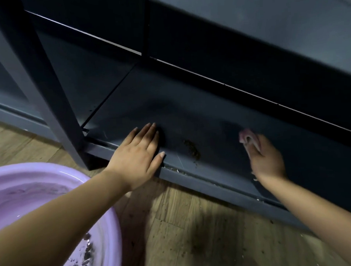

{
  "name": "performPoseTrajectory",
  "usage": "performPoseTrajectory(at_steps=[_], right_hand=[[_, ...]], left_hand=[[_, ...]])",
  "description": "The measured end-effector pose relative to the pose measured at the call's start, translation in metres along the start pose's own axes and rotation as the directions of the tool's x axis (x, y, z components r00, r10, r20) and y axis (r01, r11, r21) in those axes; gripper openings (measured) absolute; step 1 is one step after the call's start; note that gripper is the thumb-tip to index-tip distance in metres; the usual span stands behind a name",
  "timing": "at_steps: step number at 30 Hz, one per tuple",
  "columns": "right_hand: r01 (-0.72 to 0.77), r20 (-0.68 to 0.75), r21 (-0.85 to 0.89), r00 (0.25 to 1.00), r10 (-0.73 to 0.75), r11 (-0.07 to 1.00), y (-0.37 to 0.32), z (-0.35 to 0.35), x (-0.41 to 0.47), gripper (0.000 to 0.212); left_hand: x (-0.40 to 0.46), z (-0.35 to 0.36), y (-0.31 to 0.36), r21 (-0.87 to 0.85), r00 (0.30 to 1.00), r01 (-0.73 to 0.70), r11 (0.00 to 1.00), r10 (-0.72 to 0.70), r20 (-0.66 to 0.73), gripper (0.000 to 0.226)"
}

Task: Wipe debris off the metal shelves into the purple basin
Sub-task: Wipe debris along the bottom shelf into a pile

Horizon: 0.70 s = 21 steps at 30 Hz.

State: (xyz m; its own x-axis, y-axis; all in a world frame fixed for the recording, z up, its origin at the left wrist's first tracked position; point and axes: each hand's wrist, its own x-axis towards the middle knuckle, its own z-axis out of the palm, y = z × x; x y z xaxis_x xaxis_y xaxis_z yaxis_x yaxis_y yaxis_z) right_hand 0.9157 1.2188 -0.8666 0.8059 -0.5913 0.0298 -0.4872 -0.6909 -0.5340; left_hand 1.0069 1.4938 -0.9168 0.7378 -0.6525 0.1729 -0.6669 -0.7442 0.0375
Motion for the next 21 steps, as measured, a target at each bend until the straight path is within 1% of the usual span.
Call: performPoseTrajectory(at_steps=[1, 2, 4, 6, 7, 8, 10, 13, 14, 16, 19, 20, 21], right_hand=[[-0.081, -0.021, -0.017, 0.996, 0.081, 0.997, 0.008, 0.0, -0.006, 0.03], [-0.124, -0.035, -0.051, 0.992, 0.122, 0.991, 0.013, 0.003, -0.012, 0.03], [-0.115, -0.078, -0.13, 0.991, 0.106, 0.985, 0.011, 0.016, -0.024, 0.03], [-0.098, -0.15, -0.114, 0.985, 0.08, 0.989, -0.006, 0.03, -0.03, 0.03], [-0.096, -0.172, -0.09, 0.982, 0.079, 0.991, -0.017, 0.038, -0.031, 0.03], [-0.091, -0.171, -0.087, 0.982, 0.075, 0.992, -0.029, 0.046, -0.033, 0.03], [-0.085, -0.11, -0.109, 0.991, 0.073, 0.99, -0.052, 0.063, -0.035, 0.033], [-0.03, -0.055, -0.114, 0.998, 0.023, 0.993, -0.085, 0.08, -0.037, 0.035], [-0.044, -0.053, -0.11, 0.998, 0.038, 0.993, -0.092, 0.083, -0.035, 0.034], [-0.109, -0.036, -0.054, 0.994, 0.107, 0.993, -0.103, 0.083, -0.029, 0.031], [-0.18, 0.009, 0.151, 0.984, 0.181, 0.972, -0.103, 0.074, -0.025, 0.024], [-0.187, -0.005, 0.171, 0.982, 0.191, 0.967, -0.098, 0.068, -0.025, 0.024], [-0.179, -0.037, 0.153, 0.982, 0.187, 0.972, -0.09, 0.061, -0.024, 0.024]], left_hand=[[0.002, -0.002, 0.001, -0.016, 1.0, -0.002, 1.0, 0.002, -0.003, 0.083], [0.004, -0.004, 0.003, -0.042, 1.0, -0.008, 0.999, 0.008, -0.012, 0.086], [0.007, -0.004, 0.006, -0.105, 1.0, -0.013, 0.994, 0.015, 0.019, 0.089], [0.009, -0.005, 0.009, -0.099, 0.999, 0.006, 0.995, -0.003, 0.036, 0.085], [0.009, -0.004, 0.01, -0.081, 1.0, 0.01, 0.997, -0.008, 0.028, 0.08], [0.008, -0.001, 0.009, -0.073, 1.0, 0.011, 0.997, -0.011, 0.007, 0.073], [0.008, 0.005, 0.008, -0.077, 0.999, 0.008, 0.997, -0.012, -0.048, 0.064], [0.009, 0.005, 0.009, -0.089, 0.999, -0.007, 0.996, 0.004, -0.037, 0.062], [0.009, 0.006, 0.01, -0.098, 0.999, -0.006, 0.995, 0.002, -0.037, 0.063], [0.008, 0.007, 0.011, -0.124, 0.999, 0.002, 0.992, -0.006, -0.032, 0.063], [0.009, 0.005, 0.01, -0.149, 1.0, -0.005, 0.989, 0.002, -0.025, 0.063], [0.008, 0.004, 0.01, -0.155, 1.0, -0.016, 0.988, 0.014, -0.015, 0.063], [0.008, 0.004, 0.009, -0.153, 1.0, -0.023, 0.988, 0.022, -0.007, 0.063]])
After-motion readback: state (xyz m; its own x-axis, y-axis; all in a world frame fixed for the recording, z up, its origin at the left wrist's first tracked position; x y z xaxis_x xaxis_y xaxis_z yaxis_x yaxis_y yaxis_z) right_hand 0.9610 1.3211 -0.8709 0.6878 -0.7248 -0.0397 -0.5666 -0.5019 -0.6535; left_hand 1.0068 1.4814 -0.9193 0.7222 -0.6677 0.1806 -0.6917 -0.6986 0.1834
